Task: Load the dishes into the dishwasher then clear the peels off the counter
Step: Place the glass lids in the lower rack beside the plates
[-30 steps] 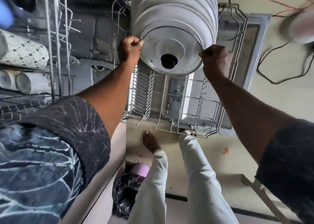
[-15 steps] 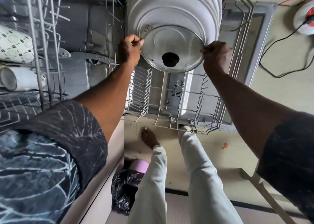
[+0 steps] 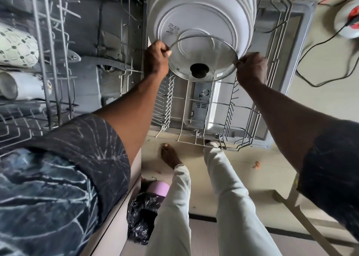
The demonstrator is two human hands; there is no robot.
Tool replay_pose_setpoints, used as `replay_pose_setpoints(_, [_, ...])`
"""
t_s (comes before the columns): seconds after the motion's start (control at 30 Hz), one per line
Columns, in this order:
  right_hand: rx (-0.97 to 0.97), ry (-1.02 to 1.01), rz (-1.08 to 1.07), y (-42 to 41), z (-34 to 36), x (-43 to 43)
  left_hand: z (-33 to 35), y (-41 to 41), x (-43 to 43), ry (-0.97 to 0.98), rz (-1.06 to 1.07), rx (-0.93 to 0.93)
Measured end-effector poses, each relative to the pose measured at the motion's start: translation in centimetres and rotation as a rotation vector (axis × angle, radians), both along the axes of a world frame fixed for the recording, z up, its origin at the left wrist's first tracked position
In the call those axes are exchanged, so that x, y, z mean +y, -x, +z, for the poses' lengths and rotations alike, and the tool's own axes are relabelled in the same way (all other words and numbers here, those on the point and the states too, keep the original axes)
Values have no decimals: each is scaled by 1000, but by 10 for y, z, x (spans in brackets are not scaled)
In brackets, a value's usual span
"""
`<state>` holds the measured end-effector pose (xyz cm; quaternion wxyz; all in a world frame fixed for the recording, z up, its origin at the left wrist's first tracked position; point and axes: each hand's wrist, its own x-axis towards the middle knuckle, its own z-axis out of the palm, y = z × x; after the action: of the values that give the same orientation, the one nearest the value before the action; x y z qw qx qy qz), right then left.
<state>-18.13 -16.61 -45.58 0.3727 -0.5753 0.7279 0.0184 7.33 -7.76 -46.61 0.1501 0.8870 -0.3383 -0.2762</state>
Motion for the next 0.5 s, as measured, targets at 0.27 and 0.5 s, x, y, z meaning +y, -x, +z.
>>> replay_pose_setpoints(0.27, [125,140,413,0,47,34,28,31,22,-89,-202,-200])
replay_pose_setpoints(0.5, [20,103,719,-4,89,57,88,60,54,-101,-583,-287])
